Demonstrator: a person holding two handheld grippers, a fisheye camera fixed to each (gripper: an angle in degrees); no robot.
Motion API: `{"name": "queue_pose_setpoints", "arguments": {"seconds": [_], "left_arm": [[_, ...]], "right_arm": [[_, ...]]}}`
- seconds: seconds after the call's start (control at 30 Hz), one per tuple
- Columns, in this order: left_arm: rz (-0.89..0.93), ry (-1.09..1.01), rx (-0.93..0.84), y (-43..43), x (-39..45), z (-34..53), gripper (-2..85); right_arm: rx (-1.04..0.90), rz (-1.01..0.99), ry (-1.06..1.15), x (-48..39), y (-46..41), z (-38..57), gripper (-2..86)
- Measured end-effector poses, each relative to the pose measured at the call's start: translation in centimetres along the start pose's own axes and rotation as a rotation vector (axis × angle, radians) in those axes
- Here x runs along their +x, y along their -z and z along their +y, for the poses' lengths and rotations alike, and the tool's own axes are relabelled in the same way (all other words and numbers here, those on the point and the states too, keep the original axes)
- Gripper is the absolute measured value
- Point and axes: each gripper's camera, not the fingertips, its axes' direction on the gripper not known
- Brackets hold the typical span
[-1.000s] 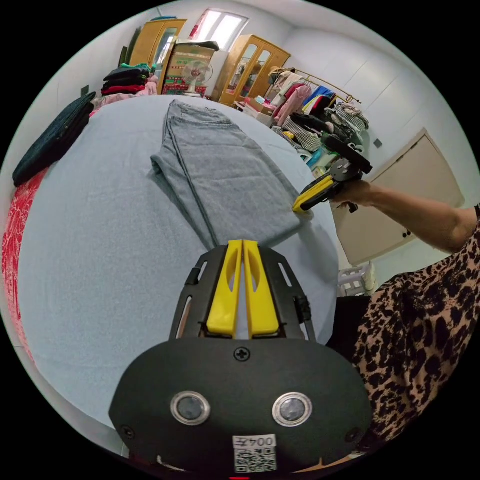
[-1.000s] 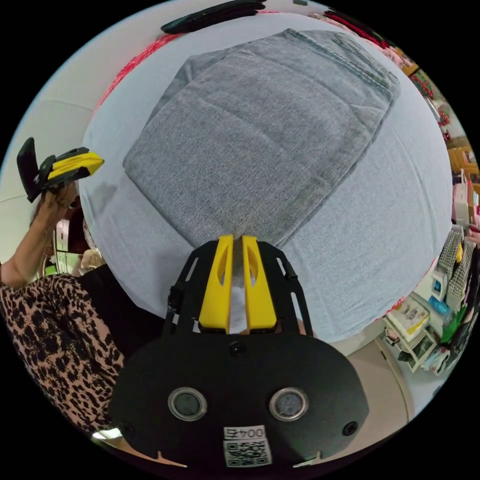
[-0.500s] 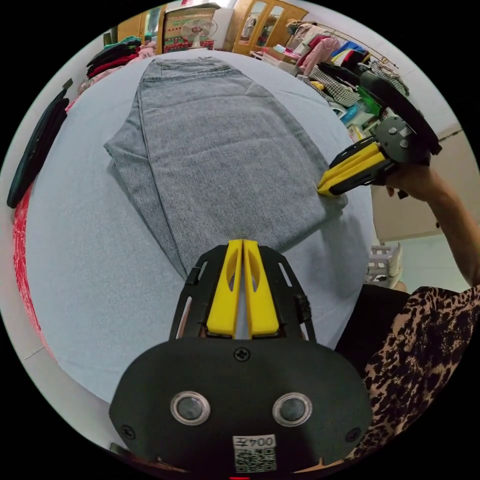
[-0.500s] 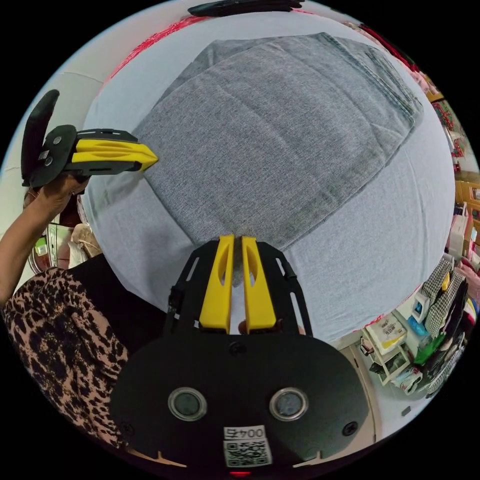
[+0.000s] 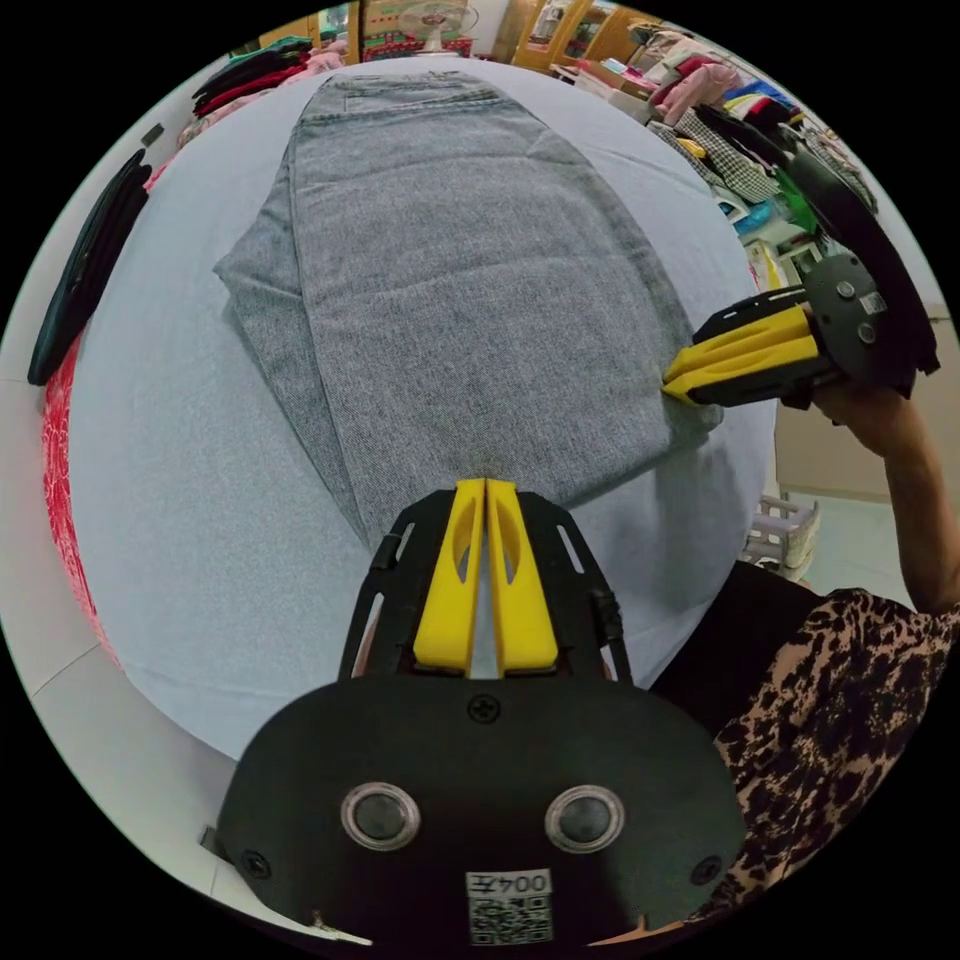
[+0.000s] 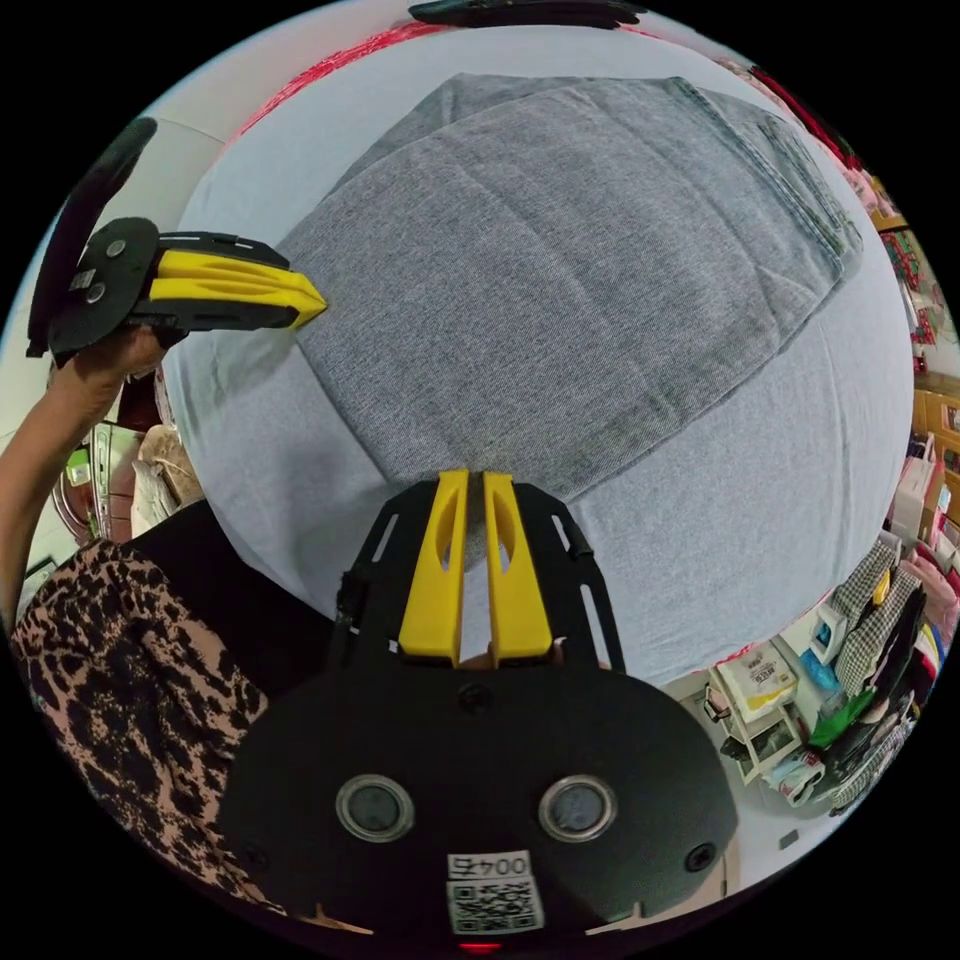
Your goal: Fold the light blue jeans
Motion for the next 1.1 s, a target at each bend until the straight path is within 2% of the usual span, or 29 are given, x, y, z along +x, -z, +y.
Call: {"name": "queue_pose_setpoints", "arguments": {"seconds": [0.17, 0.4, 0.53, 0.63, 0.73, 0.77, 0.8, 0.9, 1.0, 1.1], "left_arm": [[-0.013, 0.019, -0.021, -0.5, 0.6, -0.3, 0.2], [-0.053, -0.001, 0.043, -1.1, 1.7, 1.4, 0.3], [-0.001, -0.008, 0.055, -1.5, 1.1, 2.3, 0.7], [0.134, 0.022, 0.106, -1.9, -0.7, 3.6, 1.4], [0.378, 0.067, 0.204, -1.8, -2.8, 6.1, 3.4], [0.395, 0.076, 0.232, -1.6, -3.1, 6.8, 3.9], [0.384, 0.076, 0.282, -1.1, -3.2, 8.2, 5.2], [0.204, -0.027, 0.349, -0.4, -1.6, 11.3, 8.1], [0.05, -0.177, 0.363, -0.5, 1.2, 13.0, 10.0], [-0.061, -0.304, 0.368, -1.1, 3.9, 13.2, 11.1]], "right_arm": [[0.04, -0.065, -0.062, 2.0, 0.9, 2.4, 3.6], [0.116, -0.046, -0.103, 3.4, 2.4, 6.0, 3.3], [0.176, -0.11, -0.152, 5.3, 3.1, 8.2, 2.6], [0.298, -0.313, -0.28, 8.8, 4.0, 12.0, 4.2], [0.5, -0.631, -0.469, 12.5, 3.5, 18.8, 8.2], [0.56, -0.74, -0.554, 13.5, 2.4, 21.5, 9.0], [0.613, -0.83, -0.641, 14.1, 1.2, 24.0, 9.8], [0.651, -0.959, -0.789, 13.8, -1.7, 27.3, 11.7], [0.684, -1.094, -0.858, 12.7, -3.7, 27.5, 12.8], [0.718, -1.145, -0.901, 12.0, -4.3, 26.2, 11.9]]}}
